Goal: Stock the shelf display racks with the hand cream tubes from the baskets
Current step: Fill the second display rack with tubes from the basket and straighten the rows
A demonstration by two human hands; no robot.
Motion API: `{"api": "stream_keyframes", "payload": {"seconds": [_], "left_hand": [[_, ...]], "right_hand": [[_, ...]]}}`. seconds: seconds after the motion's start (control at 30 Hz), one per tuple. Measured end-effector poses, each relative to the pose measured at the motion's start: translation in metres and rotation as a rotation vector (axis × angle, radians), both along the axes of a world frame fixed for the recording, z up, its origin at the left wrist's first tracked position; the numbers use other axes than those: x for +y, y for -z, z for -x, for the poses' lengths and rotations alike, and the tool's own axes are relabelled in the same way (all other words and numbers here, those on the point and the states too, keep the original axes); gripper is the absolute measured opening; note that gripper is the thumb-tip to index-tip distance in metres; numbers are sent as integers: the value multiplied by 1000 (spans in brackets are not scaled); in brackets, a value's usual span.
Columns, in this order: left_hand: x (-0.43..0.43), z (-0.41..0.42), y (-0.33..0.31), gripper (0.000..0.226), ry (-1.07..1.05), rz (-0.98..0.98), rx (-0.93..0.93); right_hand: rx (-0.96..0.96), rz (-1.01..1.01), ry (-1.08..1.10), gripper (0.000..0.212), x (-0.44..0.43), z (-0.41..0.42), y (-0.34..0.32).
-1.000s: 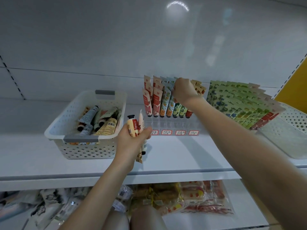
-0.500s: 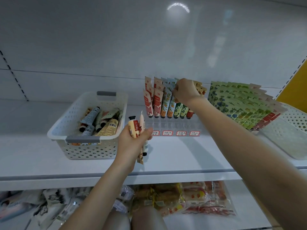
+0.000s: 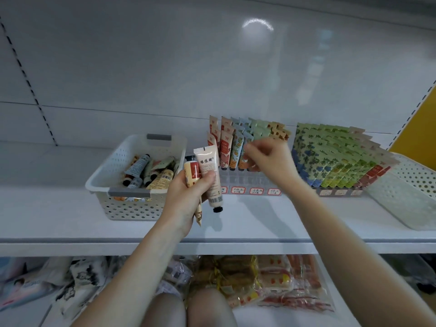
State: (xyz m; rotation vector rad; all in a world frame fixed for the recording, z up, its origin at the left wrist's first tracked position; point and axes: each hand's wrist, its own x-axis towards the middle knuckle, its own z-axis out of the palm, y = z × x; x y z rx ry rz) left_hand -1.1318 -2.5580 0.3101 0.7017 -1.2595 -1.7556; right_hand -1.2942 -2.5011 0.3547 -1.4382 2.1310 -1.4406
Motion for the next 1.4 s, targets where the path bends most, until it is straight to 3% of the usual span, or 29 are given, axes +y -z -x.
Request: {"api": "stream_keyframes", "payload": {"seconds": [0.17, 0.47, 0.57, 0.73, 0.97, 1.13, 1.4], "left_hand": [[13, 0, -8, 12, -35, -15, 69], [18, -5, -30, 7, -46, -14, 204], [14, -9, -35, 10, -86, 43, 181], [18, -7, -34, 15, -120, 125, 101], [27, 2, -23, 17, -103, 227, 34], [27, 6, -11, 15, -158, 273, -59], [16, -12, 3, 18, -199, 248, -177]], "right_hand": [[-208, -76, -215, 3, 38, -40, 37], [-911, -5, -455, 23, 57, -52, 46], [-1012, -33, -544, 24, 62, -53, 46], [-790, -109, -502, 23, 63, -53, 46], [-338, 46, -294, 14, 61, -52, 38], [-288, 6, -251, 18, 61, -47, 45], [-261, 5, 109, 17, 36, -1, 43]]}}
